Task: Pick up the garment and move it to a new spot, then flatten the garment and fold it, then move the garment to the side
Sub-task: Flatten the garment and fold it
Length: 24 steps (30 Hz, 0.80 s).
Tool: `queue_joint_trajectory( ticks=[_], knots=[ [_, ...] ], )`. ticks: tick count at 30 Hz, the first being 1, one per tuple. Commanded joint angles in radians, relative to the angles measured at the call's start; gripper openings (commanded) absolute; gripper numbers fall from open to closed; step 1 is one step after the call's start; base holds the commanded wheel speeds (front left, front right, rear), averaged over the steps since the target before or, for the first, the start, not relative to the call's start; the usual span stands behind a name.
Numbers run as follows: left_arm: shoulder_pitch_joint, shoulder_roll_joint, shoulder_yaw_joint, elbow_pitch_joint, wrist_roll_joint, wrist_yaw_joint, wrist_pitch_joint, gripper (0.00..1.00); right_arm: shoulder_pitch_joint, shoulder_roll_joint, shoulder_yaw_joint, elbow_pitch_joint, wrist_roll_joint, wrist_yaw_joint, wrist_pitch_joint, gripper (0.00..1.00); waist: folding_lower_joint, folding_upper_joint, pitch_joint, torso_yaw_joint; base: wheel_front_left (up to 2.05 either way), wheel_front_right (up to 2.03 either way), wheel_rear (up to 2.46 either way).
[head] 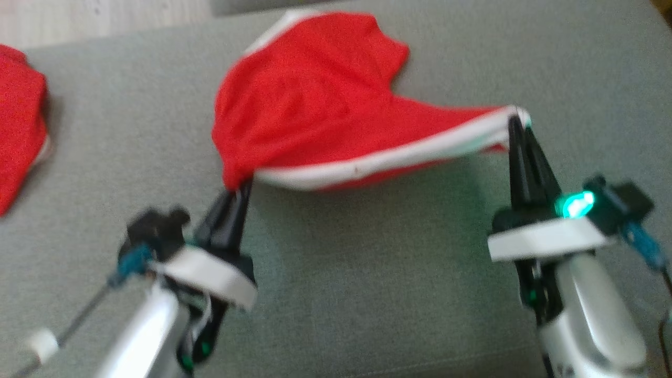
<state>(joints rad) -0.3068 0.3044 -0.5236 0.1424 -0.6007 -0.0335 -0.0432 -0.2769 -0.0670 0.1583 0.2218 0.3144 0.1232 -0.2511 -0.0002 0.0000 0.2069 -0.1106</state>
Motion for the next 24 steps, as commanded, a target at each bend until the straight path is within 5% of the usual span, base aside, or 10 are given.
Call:
queue_joint_trajectory(
  ticks=[1,13,19,24],
  knots=[
    [0.010,0.016,0.029,-0.050,-0.006,0.014,-0.015,0.00,0.024,0.017,0.012,-0.055,-0.008,0.008,-0.011,0.00,0.0002,0.0000,-0.046,0.013,0.00,0.00,0.00],
    [0.311,-0.013,-0.030,-0.246,-0.043,0.118,-0.016,0.00,0.343,0.017,-0.061,-0.329,-0.098,0.008,0.069,0.00,0.0002,0.0000,-0.157,0.031,0.00,0.00,0.00],
    [0.327,-0.032,-0.048,-0.266,-0.063,0.123,0.004,0.00,0.347,0.017,-0.100,-0.397,-0.117,0.008,0.124,0.00,0.0002,0.0000,-0.134,0.069,0.00,0.00,0.00],
    [0.262,-0.071,-0.043,-0.222,-0.098,0.100,0.012,0.00,0.255,0.014,-0.105,-0.339,-0.147,0.008,0.182,0.00,0.0002,0.0000,-0.086,0.123,0.00,0.00,0.00]
  ],
)
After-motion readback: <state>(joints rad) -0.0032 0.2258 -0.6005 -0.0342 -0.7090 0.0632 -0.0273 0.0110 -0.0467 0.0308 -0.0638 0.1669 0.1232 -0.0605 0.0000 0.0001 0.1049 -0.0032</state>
